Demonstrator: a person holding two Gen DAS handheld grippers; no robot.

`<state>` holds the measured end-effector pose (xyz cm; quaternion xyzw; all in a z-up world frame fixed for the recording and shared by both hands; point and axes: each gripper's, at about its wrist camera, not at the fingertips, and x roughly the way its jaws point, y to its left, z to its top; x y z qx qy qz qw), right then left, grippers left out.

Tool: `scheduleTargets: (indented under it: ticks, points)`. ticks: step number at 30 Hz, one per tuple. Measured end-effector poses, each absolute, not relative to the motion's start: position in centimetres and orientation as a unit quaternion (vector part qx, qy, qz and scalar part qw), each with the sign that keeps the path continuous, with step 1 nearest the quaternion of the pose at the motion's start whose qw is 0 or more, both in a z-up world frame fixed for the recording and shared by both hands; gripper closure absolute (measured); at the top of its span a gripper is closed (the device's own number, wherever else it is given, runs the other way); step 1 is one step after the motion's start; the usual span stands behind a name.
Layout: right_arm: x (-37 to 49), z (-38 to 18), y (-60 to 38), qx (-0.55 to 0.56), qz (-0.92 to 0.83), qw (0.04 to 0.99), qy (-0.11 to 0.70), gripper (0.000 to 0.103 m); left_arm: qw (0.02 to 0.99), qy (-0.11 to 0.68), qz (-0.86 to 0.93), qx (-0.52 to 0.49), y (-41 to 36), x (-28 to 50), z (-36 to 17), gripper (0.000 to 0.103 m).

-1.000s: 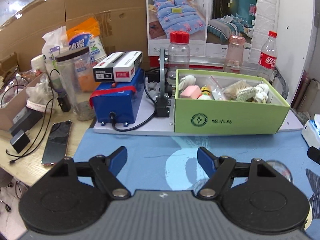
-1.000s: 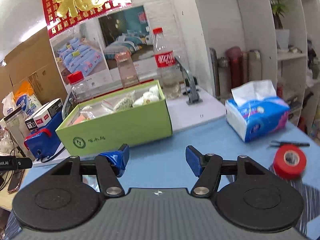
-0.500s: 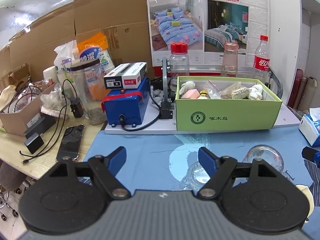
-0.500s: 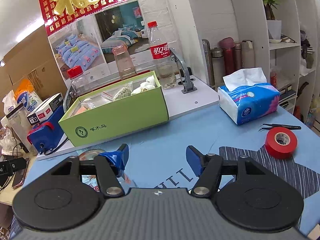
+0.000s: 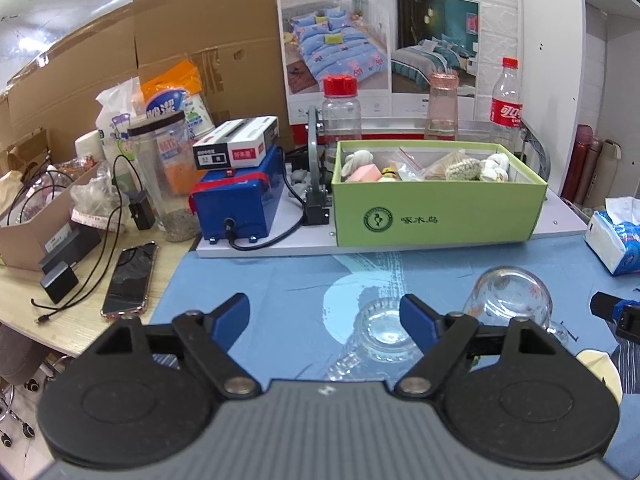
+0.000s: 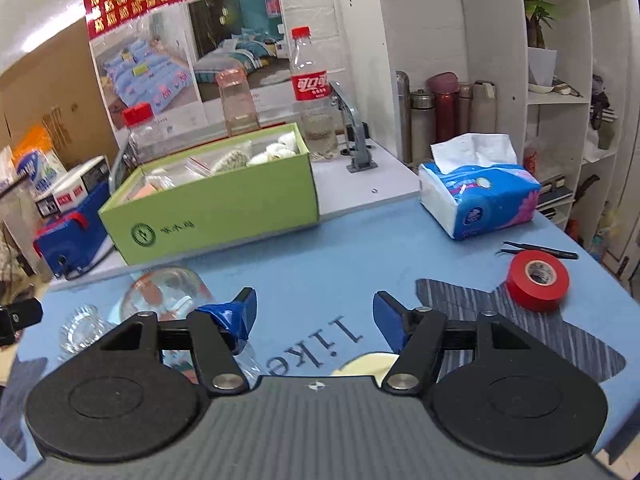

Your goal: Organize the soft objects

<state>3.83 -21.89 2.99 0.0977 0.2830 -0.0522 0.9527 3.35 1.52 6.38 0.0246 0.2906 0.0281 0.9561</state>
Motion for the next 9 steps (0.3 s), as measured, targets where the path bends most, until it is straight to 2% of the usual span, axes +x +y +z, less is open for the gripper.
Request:
scheduleTargets:
  ticks: [9]
  points:
    - [3.20, 2.64, -22.08, 0.100, -0.048, 0.950, 0.293, 0.052, 0.960, 0.280, 0.008, 0.023, 0.99, 2.53, 6.32, 0.020]
